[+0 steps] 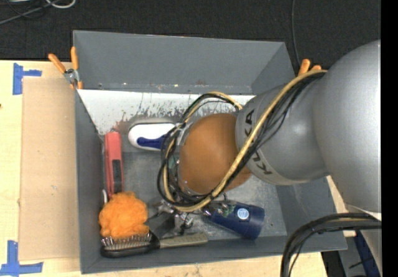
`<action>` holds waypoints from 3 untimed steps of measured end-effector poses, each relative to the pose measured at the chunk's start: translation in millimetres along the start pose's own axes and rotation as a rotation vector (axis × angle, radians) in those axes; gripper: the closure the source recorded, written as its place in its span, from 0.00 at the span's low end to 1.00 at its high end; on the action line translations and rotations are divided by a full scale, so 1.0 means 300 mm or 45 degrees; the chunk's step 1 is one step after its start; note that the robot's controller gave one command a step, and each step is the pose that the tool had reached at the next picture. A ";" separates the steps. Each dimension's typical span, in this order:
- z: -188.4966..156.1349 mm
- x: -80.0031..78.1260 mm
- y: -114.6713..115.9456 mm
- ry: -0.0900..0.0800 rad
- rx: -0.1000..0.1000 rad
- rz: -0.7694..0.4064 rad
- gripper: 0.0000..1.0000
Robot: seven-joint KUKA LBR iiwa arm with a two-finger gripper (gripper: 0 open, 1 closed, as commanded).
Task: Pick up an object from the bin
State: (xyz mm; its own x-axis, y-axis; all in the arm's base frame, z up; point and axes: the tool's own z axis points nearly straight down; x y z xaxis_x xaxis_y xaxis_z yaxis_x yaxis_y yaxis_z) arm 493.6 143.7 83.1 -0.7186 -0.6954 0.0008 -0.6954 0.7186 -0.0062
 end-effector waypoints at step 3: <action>-0.301 -0.003 -0.022 0.012 -0.010 0.011 1.00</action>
Offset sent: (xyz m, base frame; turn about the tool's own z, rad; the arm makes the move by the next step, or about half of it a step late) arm -0.0031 0.0025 0.0227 0.0176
